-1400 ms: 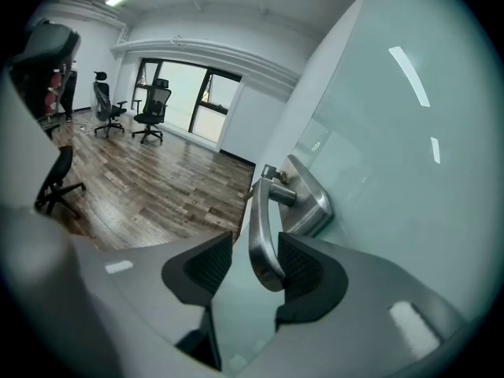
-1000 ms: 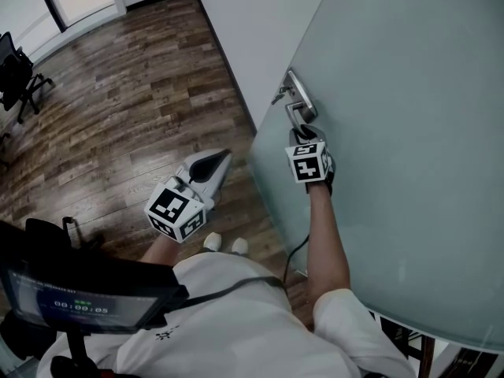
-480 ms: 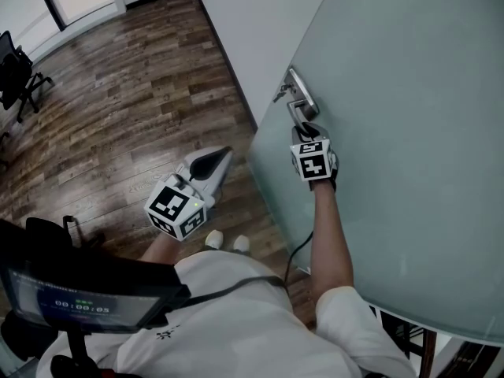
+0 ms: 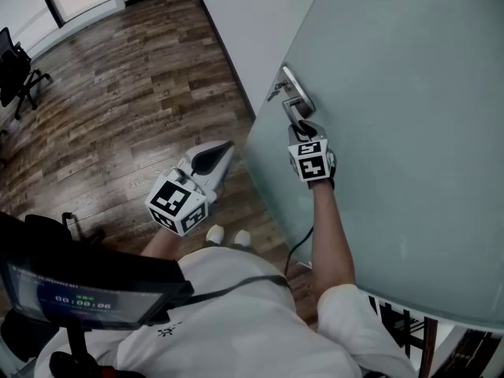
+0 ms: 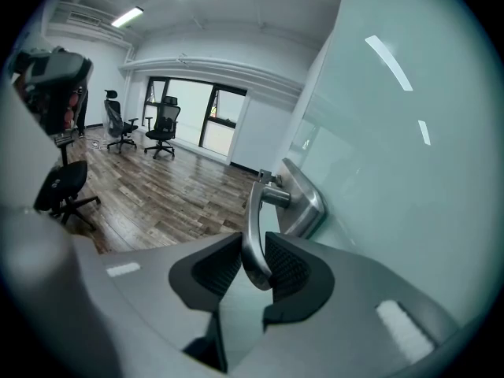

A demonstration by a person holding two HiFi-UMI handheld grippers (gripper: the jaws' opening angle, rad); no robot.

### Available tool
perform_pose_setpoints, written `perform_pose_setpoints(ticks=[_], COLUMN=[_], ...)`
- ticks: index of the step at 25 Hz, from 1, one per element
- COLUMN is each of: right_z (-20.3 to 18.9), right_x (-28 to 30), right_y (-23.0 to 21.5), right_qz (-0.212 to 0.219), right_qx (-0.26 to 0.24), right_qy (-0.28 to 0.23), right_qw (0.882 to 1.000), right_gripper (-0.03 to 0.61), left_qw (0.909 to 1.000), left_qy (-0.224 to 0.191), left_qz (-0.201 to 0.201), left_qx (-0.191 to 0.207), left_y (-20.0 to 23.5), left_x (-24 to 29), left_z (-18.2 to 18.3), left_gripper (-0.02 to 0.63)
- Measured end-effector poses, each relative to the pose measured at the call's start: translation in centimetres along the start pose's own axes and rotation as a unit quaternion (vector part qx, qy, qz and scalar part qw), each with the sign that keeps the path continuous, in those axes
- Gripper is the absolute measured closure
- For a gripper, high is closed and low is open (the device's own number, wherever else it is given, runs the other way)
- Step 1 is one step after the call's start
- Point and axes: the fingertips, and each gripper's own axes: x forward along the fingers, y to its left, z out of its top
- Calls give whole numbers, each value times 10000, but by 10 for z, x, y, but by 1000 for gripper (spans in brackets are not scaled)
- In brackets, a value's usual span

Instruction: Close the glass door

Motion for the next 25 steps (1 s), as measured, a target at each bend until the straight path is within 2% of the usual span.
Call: perform_pose_setpoints(ticks=[6,12,18,25], right_z=[1,20,10,16], right_x=[1,12,-30,-54], right_y=[16,24,79,114], right_qz=[138,293,299,624], right_qx=[-55,-120,-245,-99], right_qy=[-47,-74,-364,-642], right_qw=[9999,9995,9986,9959], right_gripper=[483,482,479,479], left_qw=[9999,9991,9982,9966], left_qy=[5,-22,-115,-134], left_qz=[100,411,580,807], left_qx=[-113,-111,-5,43], left_y=[3,13,-38,-71], left_x=[-9,-8,-63,-83], left_z=[-11,4,-10,-18], left_gripper=[614,614,614,614])
